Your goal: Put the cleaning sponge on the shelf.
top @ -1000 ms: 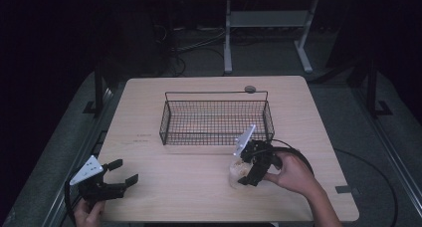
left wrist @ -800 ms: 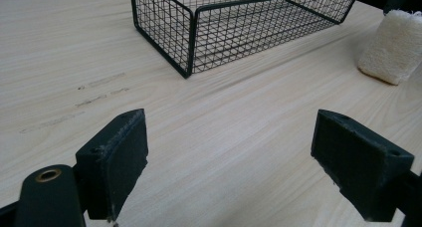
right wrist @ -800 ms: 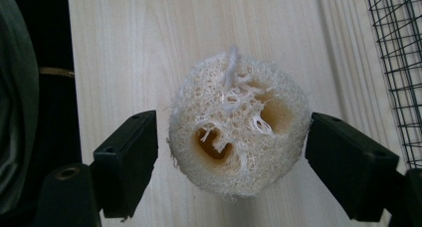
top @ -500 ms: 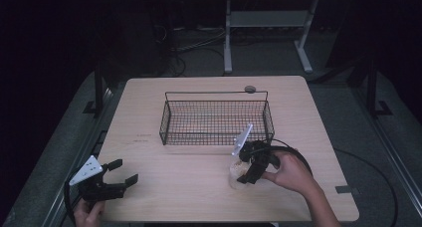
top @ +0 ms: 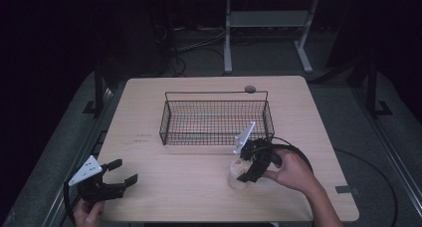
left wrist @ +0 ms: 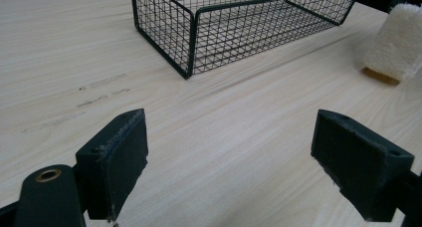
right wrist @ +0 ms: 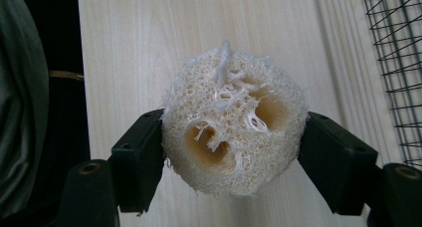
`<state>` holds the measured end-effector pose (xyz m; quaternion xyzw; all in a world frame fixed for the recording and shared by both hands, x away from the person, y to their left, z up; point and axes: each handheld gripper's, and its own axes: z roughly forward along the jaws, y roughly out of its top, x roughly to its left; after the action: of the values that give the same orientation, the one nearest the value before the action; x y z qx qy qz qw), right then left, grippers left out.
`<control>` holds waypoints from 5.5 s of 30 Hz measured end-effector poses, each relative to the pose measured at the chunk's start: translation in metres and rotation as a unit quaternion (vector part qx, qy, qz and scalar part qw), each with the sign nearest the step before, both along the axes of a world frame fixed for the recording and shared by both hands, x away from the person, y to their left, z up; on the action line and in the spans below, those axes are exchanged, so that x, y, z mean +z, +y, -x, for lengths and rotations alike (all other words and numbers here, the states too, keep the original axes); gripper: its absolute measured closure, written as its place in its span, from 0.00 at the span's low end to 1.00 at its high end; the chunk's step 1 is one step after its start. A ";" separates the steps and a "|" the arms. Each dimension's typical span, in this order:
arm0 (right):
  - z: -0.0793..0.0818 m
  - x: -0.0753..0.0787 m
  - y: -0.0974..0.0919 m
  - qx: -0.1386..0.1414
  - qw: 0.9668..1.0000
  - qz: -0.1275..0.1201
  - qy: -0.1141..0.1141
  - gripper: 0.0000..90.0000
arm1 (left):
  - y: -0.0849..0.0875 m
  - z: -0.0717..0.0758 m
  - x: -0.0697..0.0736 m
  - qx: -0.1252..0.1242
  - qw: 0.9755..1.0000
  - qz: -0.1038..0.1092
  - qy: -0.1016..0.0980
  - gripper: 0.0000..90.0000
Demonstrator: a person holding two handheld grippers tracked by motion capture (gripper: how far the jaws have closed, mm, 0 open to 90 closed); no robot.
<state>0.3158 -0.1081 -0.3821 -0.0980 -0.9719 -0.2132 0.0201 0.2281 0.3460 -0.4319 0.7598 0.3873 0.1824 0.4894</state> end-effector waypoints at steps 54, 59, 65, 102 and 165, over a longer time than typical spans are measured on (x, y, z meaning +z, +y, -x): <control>-0.048 0.073 0.000 -0.005 1.000 -0.001 -0.007 0.32 | -0.001 0.001 0.001 0.000 1.000 -0.002 -0.002 0.16; -0.053 0.079 0.000 -0.007 1.000 -0.002 -0.004 0.32 | -0.001 0.000 0.001 0.000 1.000 -0.002 -0.002 0.16; -0.060 0.084 0.001 -0.006 1.000 -0.002 0.000 0.32 | -0.001 0.001 0.001 -0.001 1.000 -0.003 -0.002 0.16; -0.120 0.090 0.008 -0.047 0.999 0.010 0.013 0.32 | -0.002 0.002 0.003 -0.003 1.000 -0.007 -0.006 0.16; -0.178 0.032 0.009 -0.118 0.992 0.024 0.034 0.32 | -0.007 0.001 0.002 -0.007 1.000 -0.009 -0.004 0.16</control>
<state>0.4935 -0.0994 -0.3500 -0.2200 -0.9570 -0.1876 0.0252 0.2268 0.3392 -0.4294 0.7664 0.3780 0.1855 0.4851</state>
